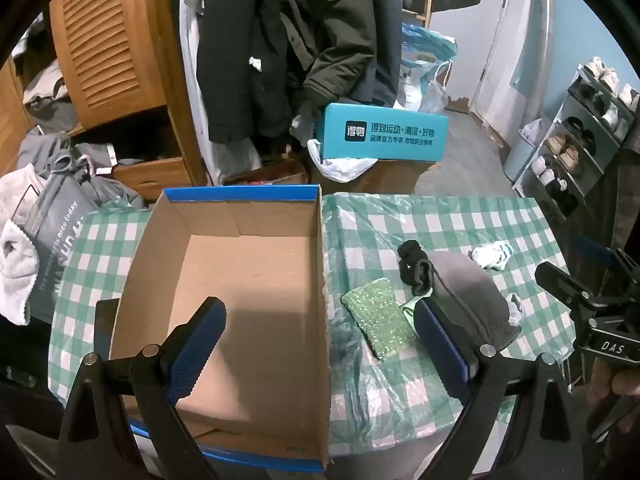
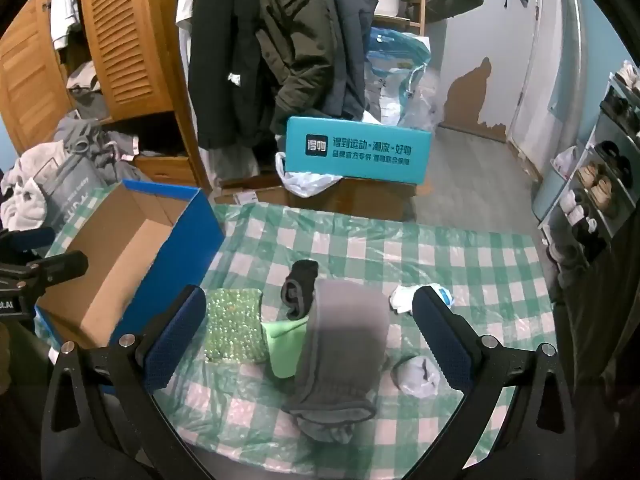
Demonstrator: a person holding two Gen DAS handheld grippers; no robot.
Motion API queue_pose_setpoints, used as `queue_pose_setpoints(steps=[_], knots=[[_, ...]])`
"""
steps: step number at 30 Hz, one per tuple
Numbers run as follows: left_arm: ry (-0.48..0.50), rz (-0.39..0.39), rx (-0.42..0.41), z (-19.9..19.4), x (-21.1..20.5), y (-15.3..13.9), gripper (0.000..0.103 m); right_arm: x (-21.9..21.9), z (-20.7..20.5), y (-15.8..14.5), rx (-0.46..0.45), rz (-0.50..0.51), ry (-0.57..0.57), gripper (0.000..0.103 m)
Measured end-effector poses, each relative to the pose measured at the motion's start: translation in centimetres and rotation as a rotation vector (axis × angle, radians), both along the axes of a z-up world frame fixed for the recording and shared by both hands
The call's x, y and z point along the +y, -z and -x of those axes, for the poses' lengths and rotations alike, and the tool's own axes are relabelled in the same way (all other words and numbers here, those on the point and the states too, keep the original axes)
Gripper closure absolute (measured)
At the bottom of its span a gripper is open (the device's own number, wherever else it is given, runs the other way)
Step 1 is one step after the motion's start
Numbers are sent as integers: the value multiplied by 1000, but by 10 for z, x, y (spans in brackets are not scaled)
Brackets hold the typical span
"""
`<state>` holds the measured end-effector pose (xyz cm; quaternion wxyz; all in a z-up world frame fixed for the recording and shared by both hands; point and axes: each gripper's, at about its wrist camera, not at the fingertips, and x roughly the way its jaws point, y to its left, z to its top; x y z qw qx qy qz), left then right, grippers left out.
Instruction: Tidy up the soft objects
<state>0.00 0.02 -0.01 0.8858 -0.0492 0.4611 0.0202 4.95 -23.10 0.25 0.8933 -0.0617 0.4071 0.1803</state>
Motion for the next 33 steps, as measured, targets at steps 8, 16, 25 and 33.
queue_pose_setpoints(steps=[8,16,25,33], knots=[[16,-7,4,-1,-4,-2,7,-1,1,0,-5,3,1,2],[13,-13,3,-3,-9,0,7,-1,1,1,2,-1,0,2],[19,-7,-11,-1,-8,0,7,-1,1,1,2,-1,-1,2],[21,-10,-11,1,-9,2,7,0,1,1,3,0,-1,2]])
